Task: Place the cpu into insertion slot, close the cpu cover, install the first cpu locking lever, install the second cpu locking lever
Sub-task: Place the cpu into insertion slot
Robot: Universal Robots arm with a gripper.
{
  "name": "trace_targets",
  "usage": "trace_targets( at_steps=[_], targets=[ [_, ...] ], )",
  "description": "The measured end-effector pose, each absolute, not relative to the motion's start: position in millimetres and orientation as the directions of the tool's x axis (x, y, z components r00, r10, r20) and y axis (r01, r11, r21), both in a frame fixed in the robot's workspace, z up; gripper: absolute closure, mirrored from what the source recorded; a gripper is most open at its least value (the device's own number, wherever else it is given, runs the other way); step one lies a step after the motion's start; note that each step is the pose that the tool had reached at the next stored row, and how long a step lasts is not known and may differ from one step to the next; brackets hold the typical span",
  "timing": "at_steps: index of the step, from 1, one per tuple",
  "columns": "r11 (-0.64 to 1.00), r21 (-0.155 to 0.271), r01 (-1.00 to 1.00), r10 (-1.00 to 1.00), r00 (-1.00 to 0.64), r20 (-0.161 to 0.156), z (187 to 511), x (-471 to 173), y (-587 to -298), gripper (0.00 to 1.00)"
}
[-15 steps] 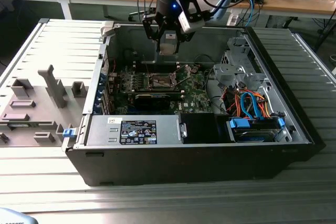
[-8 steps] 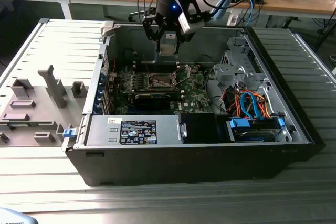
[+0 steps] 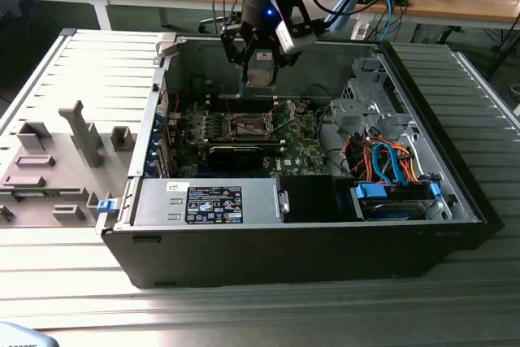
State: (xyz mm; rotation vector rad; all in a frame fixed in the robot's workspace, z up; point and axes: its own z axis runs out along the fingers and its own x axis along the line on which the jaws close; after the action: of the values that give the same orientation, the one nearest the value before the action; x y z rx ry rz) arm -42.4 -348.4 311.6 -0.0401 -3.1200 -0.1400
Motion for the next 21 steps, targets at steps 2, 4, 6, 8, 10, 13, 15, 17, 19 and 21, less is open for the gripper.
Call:
trace_targets(
  at_steps=[2,4,6,8,10,13,15,17,19,21],
  targets=[
    [0.996,0.089,0.026,0.025,-1.000,0.019,310.9,-42.4,-348.4,0.45],
    [0.996,0.089,0.026,0.025,-1.000,0.019,310.4,-42.4,-348.4,0.45],
    [0.996,0.089,0.026,0.025,-1.000,0.019,309.9,-42.4,-348.4,0.45],
    [0.996,0.089,0.026,0.025,-1.000,0.019,309.5,-42.4,-348.3,0.45],
    [0.996,0.089,0.026,0.025,-1.000,0.019,308.9,-42.4,-348.3,0.45],
    [0.996,0.089,0.026,0.025,-1.000,0.019,308.0,-42.4,-348.3,0.45],
    [0.996,0.089,0.026,0.025,-1.000,0.019,307.3,-42.4,-348.3,0.45],
    [0.996,0.089,0.026,0.025,-1.000,0.019,306.8,-42.4,-348.3,0.45],
    [0.996,0.089,0.026,0.025,-1.000,0.019,306.4,-42.4,-348.4,0.45],
    [0.996,0.089,0.026,0.025,-1.000,0.019,305.5,-42.4,-348.3,0.45]
  ],
)
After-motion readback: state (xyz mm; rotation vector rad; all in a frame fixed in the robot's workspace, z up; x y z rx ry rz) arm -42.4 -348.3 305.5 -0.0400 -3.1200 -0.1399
